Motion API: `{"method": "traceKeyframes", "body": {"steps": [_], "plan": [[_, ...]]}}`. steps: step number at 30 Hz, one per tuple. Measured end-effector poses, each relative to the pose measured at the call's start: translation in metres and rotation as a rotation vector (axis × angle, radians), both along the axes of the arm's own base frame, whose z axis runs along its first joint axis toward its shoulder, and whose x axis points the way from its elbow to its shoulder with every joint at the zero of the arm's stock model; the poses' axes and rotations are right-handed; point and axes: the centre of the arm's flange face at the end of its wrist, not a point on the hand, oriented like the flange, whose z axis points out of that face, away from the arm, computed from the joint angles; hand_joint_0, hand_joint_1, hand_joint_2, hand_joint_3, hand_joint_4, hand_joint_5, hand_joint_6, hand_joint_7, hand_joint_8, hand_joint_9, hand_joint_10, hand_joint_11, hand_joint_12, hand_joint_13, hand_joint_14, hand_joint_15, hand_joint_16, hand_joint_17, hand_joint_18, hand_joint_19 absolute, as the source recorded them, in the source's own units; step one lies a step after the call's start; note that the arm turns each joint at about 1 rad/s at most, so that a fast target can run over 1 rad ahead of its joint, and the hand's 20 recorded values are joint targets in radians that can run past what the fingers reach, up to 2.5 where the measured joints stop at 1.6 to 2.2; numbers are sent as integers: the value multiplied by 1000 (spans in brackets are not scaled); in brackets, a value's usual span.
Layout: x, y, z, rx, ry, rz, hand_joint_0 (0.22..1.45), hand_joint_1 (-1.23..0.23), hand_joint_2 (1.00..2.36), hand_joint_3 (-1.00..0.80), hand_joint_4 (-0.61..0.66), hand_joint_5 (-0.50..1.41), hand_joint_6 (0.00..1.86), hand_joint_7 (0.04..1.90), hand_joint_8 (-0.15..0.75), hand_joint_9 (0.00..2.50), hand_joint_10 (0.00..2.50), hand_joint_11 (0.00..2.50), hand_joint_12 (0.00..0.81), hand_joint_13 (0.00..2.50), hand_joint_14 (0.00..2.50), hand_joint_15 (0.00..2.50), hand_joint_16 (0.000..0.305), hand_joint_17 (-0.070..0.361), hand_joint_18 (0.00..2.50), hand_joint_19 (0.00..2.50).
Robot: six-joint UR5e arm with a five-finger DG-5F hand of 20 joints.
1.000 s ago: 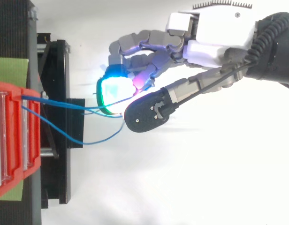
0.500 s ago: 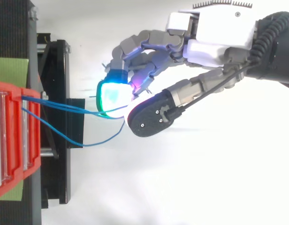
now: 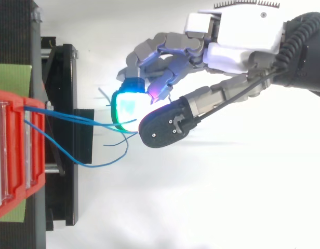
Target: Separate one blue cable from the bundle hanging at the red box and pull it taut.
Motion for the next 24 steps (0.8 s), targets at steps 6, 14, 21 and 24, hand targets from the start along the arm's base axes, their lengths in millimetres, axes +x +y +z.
{"method": "traceKeyframes", "body": {"steps": [6,14,21,24], "plan": [[0,1,0,0,0,2,646,-764,1010,-44,-27,-156,951,1033,352,974,12,770,376,346,6,191,52,118,358,439],[0,2,0,0,-1,1,622,-718,1014,-266,73,-170,934,988,326,946,14,785,347,324,6,201,46,104,311,468],[0,2,0,0,-1,1,624,-688,1014,-275,70,-166,928,1015,326,952,15,787,347,327,8,201,47,105,313,469],[0,2,0,0,0,1,626,-695,1015,-242,73,-166,929,1027,332,966,14,792,347,333,8,206,47,105,318,479]]}}
